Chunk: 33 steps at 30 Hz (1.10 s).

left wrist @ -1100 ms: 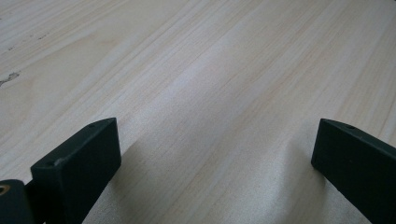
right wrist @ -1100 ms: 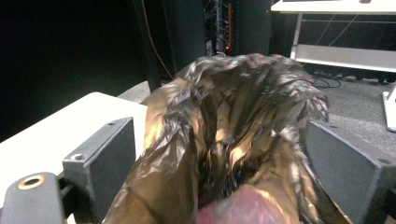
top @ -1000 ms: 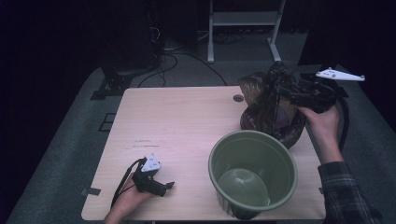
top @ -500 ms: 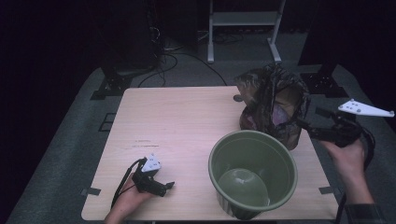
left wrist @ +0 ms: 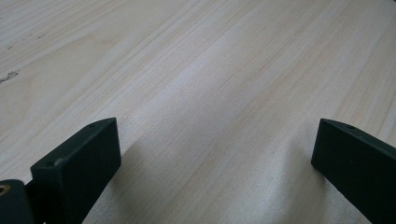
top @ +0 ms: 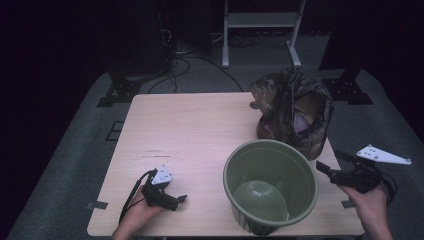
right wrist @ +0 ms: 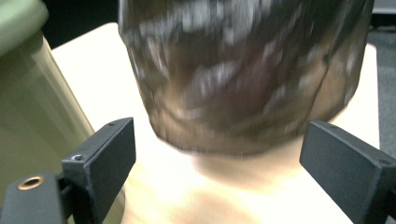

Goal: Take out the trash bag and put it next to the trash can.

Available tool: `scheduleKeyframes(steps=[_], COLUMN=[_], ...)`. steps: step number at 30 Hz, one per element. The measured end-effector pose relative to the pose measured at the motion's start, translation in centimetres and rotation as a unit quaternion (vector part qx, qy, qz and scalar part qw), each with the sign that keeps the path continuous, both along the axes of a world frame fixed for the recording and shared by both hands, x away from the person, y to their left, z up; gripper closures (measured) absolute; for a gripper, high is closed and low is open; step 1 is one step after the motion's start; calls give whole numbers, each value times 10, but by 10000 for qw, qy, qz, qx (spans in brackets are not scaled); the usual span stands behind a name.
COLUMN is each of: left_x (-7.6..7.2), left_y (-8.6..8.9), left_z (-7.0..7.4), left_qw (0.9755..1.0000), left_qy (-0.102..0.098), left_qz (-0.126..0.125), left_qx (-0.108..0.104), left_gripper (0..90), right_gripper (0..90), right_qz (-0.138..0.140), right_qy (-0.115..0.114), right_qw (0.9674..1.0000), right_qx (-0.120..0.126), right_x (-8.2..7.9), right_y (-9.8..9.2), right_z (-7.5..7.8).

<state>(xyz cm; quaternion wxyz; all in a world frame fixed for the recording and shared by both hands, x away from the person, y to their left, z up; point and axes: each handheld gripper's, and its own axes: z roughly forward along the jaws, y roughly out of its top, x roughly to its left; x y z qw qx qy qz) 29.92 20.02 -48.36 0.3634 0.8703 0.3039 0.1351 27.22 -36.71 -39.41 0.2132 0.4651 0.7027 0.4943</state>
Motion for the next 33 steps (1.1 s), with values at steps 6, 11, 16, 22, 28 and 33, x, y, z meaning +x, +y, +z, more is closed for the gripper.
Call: scheduleKeyframes(steps=[6,11,16,22,28,33], left_x=[0,0,0,0,0,0], left_y=[0,0,0,0,0,0], left_z=[0,0,0,0,0,0], left_qw=[10000,10000,10000,10000,10000,10000], left_qy=[3,3,-1,0,-1,1], left_qz=[3,2,-13,-15,-20,-26], left_qx=[-4,-4,-5,-6,-6,-1], left_gripper=[0,0,0,0,0,0], right_gripper=[96,96,96,96,96,96], right_qz=[11,115,191,197,219,318], right_qy=[224,421,557,722,954,968], right_qw=[9995,9982,9969,9945,9876,9846], right_qx=[-211,-411,-524,-739,-1225,-1419], right_x=[-7,-8,-7,-5,1,5], right_y=[2,7,12,14,20,23], right_z=[-28,-49,-66,-76,-87,-94])
